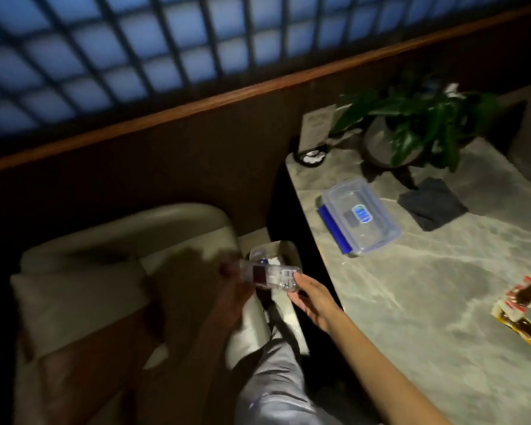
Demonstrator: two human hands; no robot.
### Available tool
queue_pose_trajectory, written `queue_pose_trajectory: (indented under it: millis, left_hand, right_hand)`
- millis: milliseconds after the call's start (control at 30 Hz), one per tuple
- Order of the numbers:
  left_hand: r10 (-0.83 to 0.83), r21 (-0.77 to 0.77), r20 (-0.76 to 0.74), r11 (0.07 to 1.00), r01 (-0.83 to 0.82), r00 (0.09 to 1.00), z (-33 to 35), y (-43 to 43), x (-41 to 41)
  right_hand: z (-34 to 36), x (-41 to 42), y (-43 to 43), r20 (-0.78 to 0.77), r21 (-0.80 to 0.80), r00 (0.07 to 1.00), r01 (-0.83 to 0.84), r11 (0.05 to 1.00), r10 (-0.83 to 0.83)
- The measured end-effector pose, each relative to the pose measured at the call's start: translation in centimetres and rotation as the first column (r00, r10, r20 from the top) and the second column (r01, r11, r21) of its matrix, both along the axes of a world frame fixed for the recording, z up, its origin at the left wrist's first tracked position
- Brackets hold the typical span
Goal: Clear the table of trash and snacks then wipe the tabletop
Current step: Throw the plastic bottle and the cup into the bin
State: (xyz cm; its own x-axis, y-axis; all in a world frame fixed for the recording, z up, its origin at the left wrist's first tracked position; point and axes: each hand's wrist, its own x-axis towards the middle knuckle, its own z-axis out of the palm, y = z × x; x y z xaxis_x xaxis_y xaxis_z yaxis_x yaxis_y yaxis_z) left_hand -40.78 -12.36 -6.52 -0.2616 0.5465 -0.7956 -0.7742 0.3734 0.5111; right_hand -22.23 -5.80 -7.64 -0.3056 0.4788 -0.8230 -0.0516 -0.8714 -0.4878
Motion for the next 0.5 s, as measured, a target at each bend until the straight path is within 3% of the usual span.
queue_pose_trajectory:
  millis: [67,233,400,500]
  left_hand:
    - [-0.111,-0.056,-0.063,0.993,0.107,0.992,-3.5,1.3,-2.2]
    - [-0.203,-0.08,0.029,0.976,0.204,0.979,-14.9,5.2,-5.1]
    - [-0.048,-0.276,0.114,0.958,0.078,0.992,-29.4,5.9,-5.3]
    - [-0.085,-0.318,0.161,0.939,0.133,0.983,-37.0,6.4,-5.1]
  right_hand:
    - [-3.6,-2.0,1.3,0.084,-0.028,0.996,-0.003,1.0,0.006]
    - [-15.7,-5.0,4.9,0.239,-0.055,0.968,0.092,0.994,-0.076]
    - [-27.9,-5.7,6.0,0.336,-0.084,0.941,0.076,0.994,-0.044]
    - [-34.8,-5.6,6.9,0.404,-0.073,0.914,0.073,0.995,-0.038]
